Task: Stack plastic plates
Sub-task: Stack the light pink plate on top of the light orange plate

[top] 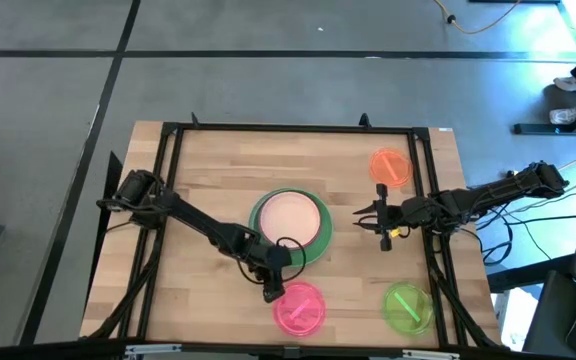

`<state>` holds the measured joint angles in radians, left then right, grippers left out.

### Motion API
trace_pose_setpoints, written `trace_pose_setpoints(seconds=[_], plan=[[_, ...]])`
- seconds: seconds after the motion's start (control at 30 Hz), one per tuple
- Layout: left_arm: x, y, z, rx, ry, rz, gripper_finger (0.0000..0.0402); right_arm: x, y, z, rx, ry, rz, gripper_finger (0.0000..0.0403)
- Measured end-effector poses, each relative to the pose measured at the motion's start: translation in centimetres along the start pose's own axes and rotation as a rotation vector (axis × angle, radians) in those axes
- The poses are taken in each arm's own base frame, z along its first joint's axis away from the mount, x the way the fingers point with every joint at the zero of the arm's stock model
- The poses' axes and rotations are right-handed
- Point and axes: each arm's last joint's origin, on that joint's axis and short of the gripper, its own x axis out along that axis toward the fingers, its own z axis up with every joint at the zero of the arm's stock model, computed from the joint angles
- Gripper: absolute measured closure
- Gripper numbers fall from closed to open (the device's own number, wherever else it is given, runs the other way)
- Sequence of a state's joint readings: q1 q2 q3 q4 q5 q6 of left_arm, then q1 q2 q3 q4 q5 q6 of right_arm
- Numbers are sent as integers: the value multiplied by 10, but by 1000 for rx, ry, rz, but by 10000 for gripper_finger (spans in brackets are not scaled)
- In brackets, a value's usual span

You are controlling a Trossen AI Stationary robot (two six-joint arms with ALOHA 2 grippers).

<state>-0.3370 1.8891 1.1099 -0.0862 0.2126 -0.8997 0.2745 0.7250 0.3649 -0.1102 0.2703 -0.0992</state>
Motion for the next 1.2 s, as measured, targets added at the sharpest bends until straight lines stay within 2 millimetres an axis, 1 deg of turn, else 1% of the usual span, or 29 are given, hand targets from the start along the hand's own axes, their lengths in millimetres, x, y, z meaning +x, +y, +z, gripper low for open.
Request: trace_pose_setpoints(seconds=[0.13, 0.23, 0.4, 0.73, 0.87, 0.93, 1.03, 1.13, 1.2], plan=[[6, 1, -2, -55, -5, 6, 281, 0, 0, -1, 19, 6, 1, 288], [8, -1, -4, -53, -6, -4, 281, 0, 0, -1, 19, 10, 1, 288], [9, 1, -2, -49, -3, 0, 281, 0, 0, -1, 15, 14, -6, 288], [8, 7, 0, 46, -29, 64, 281, 0, 0, -2, 12, 18, -6, 288], [7, 7, 0, 66, -4, 41, 281, 0, 0, -2, 12, 19, -6, 288], [5, 5, 0, 116, 23, 9, 281, 0, 0, -2, 12, 19, -6, 288], [0, 1, -2, 281, 24, 8, 281, 0, 0, -2, 11, 19, -6, 288], [0, -2, -9, 444, 1, 73, 281, 0, 0, -2, 11, 20, -5, 288], [2, -2, -17, 525, 18, 146, 281, 0, 0, -2, 11, 20, -5, 288]])
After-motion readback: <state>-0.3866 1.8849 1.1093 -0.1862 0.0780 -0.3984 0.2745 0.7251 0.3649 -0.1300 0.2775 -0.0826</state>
